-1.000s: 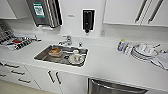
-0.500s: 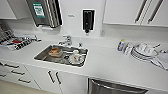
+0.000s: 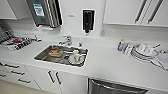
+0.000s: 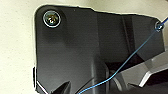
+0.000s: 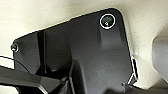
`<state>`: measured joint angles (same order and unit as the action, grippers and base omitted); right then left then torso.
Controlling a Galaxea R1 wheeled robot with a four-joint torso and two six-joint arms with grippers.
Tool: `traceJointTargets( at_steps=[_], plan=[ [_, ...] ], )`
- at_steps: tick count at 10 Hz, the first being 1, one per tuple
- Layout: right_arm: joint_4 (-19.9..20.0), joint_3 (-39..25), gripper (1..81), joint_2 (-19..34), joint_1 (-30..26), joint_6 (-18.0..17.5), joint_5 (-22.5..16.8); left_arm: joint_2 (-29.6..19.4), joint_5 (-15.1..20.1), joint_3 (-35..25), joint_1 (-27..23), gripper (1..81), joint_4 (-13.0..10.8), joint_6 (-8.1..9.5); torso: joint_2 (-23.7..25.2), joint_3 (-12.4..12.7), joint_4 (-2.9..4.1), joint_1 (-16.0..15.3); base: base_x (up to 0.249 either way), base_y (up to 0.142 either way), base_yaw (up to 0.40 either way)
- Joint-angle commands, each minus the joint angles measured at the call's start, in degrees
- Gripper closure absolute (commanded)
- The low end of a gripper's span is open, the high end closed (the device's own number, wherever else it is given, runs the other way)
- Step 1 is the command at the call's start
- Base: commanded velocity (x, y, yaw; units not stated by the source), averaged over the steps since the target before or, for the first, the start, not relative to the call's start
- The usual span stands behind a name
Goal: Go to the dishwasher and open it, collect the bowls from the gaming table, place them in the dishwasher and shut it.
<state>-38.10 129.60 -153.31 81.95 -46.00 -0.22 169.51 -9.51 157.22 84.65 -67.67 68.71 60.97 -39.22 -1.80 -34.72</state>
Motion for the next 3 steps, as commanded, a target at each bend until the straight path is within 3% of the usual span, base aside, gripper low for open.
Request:
traceJointTargets(
  at_steps=[1,3],
  plan=[
    [-3.66,13.54,1.0,-8.68,1.96,0.29,-2.33,-0.84,2.48,0.28,-0.84,1.0,-0.36,-0.77,0.0,0.0,0.0,0.0,0.0,0.0,0.0],
    [-4.0,15.67,1.0,-11.26,2.57,0.38,-2.33,-1.28,2.74,0.19,-0.84,1.0,-0.45,-0.77,0.0,0.02,0.0,0.0,0.0,0.0,0.0]
  ],
)
